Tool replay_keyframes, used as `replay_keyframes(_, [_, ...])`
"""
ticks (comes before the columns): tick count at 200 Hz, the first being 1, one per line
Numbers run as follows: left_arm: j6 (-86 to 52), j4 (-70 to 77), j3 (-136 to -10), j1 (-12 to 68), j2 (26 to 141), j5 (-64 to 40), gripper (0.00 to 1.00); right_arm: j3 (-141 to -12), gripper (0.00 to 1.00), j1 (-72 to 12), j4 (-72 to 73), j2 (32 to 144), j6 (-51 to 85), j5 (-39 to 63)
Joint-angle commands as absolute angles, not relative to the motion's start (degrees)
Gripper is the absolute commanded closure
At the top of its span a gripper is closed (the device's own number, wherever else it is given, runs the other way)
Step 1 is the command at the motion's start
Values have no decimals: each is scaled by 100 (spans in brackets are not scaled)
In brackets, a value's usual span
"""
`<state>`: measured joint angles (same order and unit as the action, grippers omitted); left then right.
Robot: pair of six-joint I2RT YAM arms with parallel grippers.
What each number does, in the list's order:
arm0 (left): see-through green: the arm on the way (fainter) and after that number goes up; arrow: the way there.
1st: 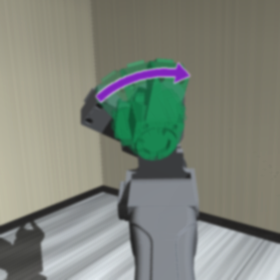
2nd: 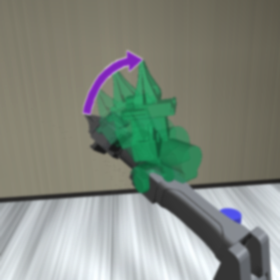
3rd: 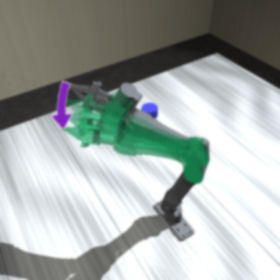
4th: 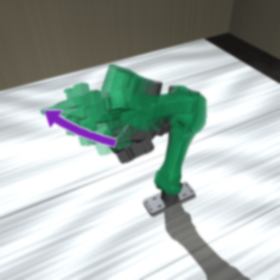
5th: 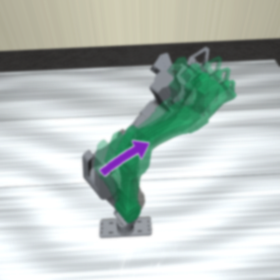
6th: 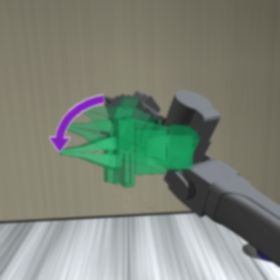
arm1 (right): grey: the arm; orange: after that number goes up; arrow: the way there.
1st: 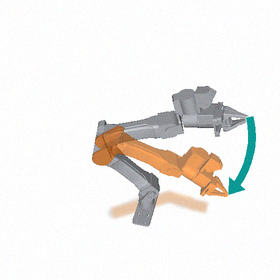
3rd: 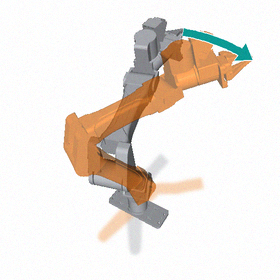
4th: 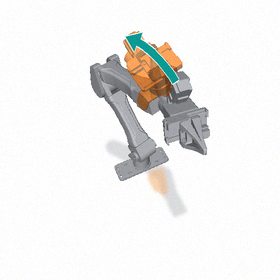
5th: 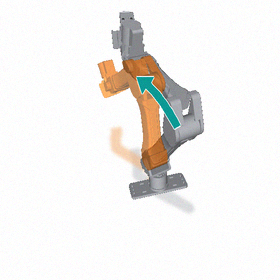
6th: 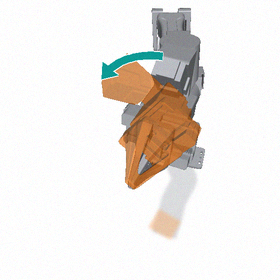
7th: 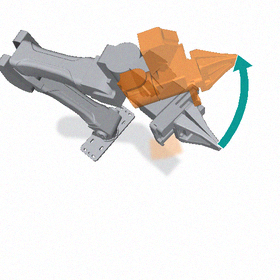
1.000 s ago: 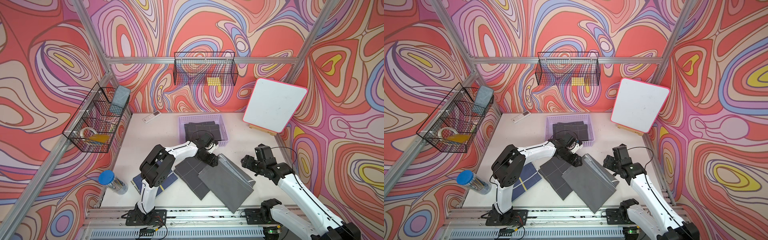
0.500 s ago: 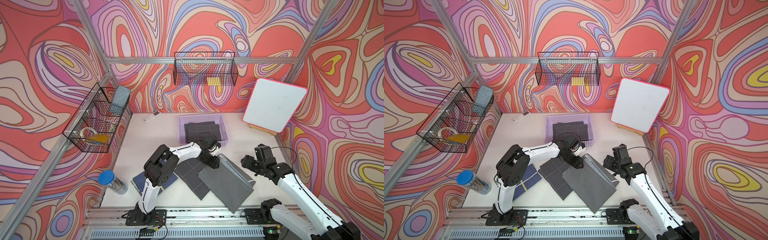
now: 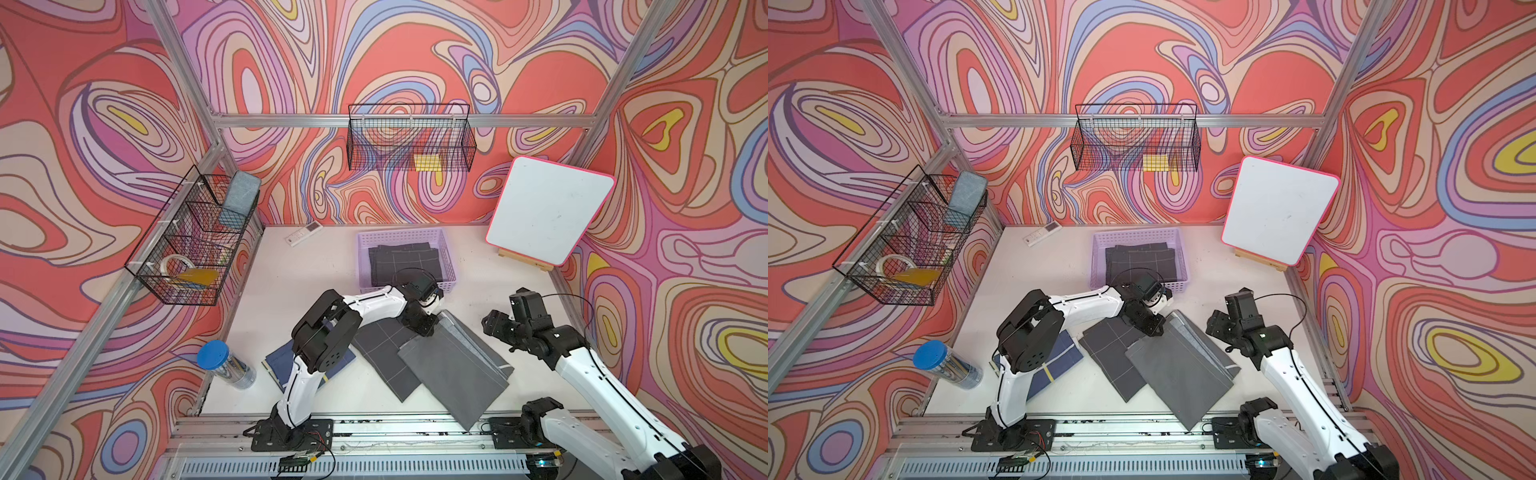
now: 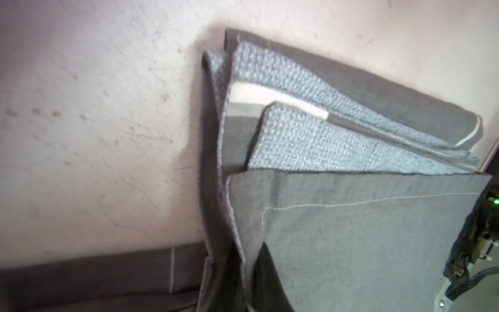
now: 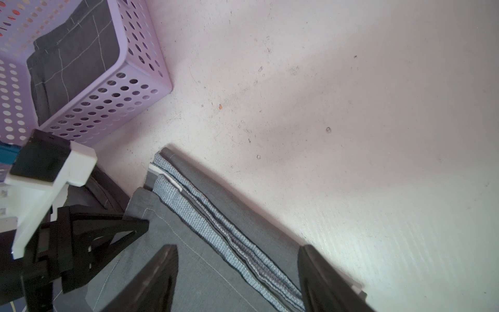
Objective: Put the folded pillowcase in the basket
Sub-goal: Pick up the pillowcase at the center of the board.
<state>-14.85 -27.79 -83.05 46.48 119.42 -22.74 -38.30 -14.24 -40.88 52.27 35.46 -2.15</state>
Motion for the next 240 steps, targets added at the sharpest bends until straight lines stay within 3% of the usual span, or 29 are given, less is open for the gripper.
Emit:
replay_keyframes(1, [-1712,-2732,-8224,4690,11866,-2021,100,-3788,28,-1436,-4098,5216,3544,-245])
replay_keyframes(120, [-3043,-1076,-5889,3836,9965,-1180,100,-3867,23,-1440,-4030,5989,3393,313])
replay_keyframes(172, [-3070,-832,-5800,3762,10067,-1466,100,-3937,26,-1441,-3759,6765,3278,885])
replay_keyframes(191, [-3059,-747,-5865,3762,10178,-1588,76,-3955,28,-1441,-3593,6950,3230,899])
replay_keyframes(205, [-3032,-751,-5938,3762,10263,-1611,65,-3981,28,-1441,-3496,7108,3195,843])
replay_keyframes(240, [-2989,-799,-6112,3755,10463,-1626,60,-4000,29,-1442,-3278,7493,3154,793])
